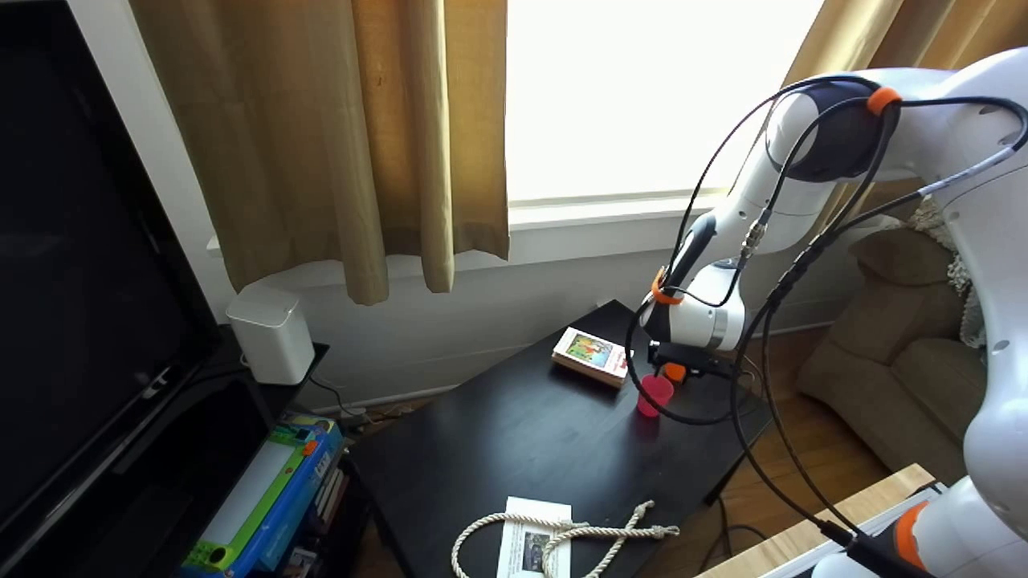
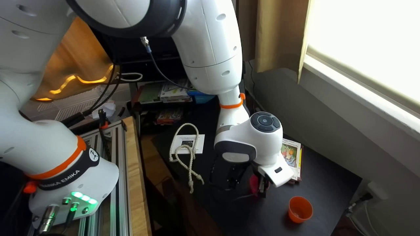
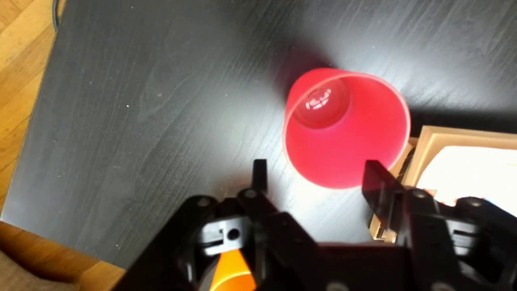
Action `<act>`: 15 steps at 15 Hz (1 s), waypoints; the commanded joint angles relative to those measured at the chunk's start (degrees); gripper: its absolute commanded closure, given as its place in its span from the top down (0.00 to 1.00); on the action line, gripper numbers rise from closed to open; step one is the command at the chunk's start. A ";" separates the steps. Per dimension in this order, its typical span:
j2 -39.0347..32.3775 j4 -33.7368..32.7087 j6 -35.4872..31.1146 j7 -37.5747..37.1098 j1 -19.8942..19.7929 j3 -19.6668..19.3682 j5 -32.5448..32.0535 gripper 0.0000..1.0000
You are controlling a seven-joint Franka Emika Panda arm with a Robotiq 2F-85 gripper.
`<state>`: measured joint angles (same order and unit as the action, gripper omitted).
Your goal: Pick up the pink cup and put it on the table
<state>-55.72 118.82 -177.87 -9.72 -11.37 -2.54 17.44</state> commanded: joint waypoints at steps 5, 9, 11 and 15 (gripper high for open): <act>13.79 11.70 0.91 2.56 0.77 -4.30 -3.66 1.00; 19.88 14.62 3.21 8.67 1.80 -8.23 -10.59 1.00; 22.38 15.63 4.97 10.72 3.02 -9.86 -13.78 1.00; 22.66 13.90 5.91 12.31 1.22 -7.95 -15.77 1.00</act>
<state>-33.10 132.73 -172.03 3.44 -9.85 -10.66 2.58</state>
